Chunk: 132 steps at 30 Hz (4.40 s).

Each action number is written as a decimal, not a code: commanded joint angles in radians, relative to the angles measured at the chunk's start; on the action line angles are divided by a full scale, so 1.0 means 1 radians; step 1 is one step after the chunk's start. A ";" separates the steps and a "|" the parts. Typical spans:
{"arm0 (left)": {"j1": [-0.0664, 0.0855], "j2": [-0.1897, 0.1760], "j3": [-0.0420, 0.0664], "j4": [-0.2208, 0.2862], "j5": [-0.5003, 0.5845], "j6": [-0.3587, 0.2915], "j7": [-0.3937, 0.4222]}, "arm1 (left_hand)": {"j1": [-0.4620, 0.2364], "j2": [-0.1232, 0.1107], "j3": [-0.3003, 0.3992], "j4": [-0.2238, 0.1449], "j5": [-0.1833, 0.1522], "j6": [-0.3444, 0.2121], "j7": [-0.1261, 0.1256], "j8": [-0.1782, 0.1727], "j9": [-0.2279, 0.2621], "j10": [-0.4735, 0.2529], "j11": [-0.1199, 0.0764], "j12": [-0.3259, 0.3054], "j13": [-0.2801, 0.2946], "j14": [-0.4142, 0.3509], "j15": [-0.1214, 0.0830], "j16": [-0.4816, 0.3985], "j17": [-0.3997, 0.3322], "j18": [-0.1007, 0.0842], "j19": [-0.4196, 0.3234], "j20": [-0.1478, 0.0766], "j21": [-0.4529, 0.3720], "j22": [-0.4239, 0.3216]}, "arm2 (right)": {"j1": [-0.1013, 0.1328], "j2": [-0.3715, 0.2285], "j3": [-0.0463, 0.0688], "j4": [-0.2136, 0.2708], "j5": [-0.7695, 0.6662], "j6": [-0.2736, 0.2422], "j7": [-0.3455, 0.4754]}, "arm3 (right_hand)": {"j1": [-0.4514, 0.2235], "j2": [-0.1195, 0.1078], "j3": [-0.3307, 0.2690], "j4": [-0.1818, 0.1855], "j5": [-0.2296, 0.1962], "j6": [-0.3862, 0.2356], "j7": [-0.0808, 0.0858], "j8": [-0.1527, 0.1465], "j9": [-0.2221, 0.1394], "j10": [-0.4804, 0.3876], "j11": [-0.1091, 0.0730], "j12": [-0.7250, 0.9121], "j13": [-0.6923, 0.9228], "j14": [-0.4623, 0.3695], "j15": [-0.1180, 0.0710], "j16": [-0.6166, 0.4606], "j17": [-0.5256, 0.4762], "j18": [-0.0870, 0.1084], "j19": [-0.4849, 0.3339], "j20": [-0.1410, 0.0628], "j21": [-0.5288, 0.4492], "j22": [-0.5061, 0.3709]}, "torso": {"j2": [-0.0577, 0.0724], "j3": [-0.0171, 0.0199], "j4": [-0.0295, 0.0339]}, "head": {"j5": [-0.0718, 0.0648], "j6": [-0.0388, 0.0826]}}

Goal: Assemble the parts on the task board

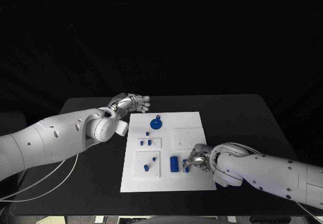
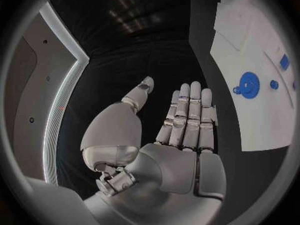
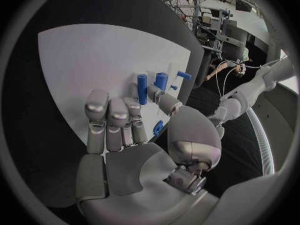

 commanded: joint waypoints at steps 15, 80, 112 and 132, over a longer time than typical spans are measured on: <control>0.001 0.002 0.001 0.003 -0.005 0.015 0.005 | -0.002 0.002 -0.004 -0.003 -0.001 -0.006 0.000 0.003 -0.002 0.002 -0.003 0.001 -0.001 -0.005 0.004 -0.006 0.002 0.015 -0.005 0.005 -0.004 0.002 | -0.001 0.012 0.000 -0.008 0.005 0.030 0.011 | -0.036 -0.027 -0.071 0.002 -0.055 0.001 0.001 -0.002 -0.004 0.000 -0.002 -0.008 0.005 -0.003 -0.008 -0.007 -0.003 0.062 0.000 -0.009 -0.009 0.003 | 0.000 0.0001 -0.0005 | 0.006 -0.002; 0.001 0.000 0.001 0.001 -0.007 0.013 0.003 | -0.001 0.003 -0.003 -0.003 -0.001 -0.006 0.000 0.004 -0.003 0.001 -0.003 0.001 -0.002 -0.004 0.003 -0.009 0.008 0.015 -0.004 0.005 -0.006 0.004 | -0.001 -0.031 0.000 0.026 -0.059 0.079 0.026 | 0.063 -0.066 -0.124 -0.029 -0.096 -0.001 0.000 0.004 -0.001 0.003 -0.002 -0.011 0.009 -0.004 -0.008 -0.006 -0.004 0.062 -0.001 -0.012 -0.013 0.006 | 0.000 0.0003 0.0000 | 0.006 -0.001; 0.001 -0.001 0.000 0.002 -0.010 0.011 -0.001 | 0.002 0.004 -0.002 -0.004 -0.001 -0.006 0.000 0.004 -0.003 0.001 -0.003 0.001 -0.002 -0.004 0.003 -0.011 0.010 0.015 -0.004 0.005 -0.007 0.006 | -0.002 0.009 -0.002 -0.016 -0.059 0.128 -0.019 | 0.060 0.018 -0.088 -0.040 -0.066 0.013 -0.003 0.005 -0.008 0.010 -0.006 -0.010 0.012 -0.005 -0.010 -0.004 -0.004 0.062 -0.003 -0.006 -0.012 0.010 | 0.000 0.0004 -0.0002 | 0.005 -0.003; 0.001 -0.002 0.000 0.001 -0.012 0.011 -0.001 | 0.005 0.004 -0.001 -0.004 -0.001 -0.006 0.000 0.005 -0.003 0.002 -0.003 0.001 -0.002 -0.003 0.003 -0.012 0.012 0.015 -0.004 0.005 -0.008 0.007 | -0.002 0.003 -0.002 -0.016 0.007 0.142 0.000 | 0.023 -0.027 -0.109 -0.049 0.036 0.011 -0.003 0.005 -0.012 0.011 -0.005 -0.012 0.017 -0.005 -0.010 -0.002 -0.005 0.062 -0.001 -0.006 -0.008 0.012 | 0.000 0.0003 -0.0008 | 0.007 -0.004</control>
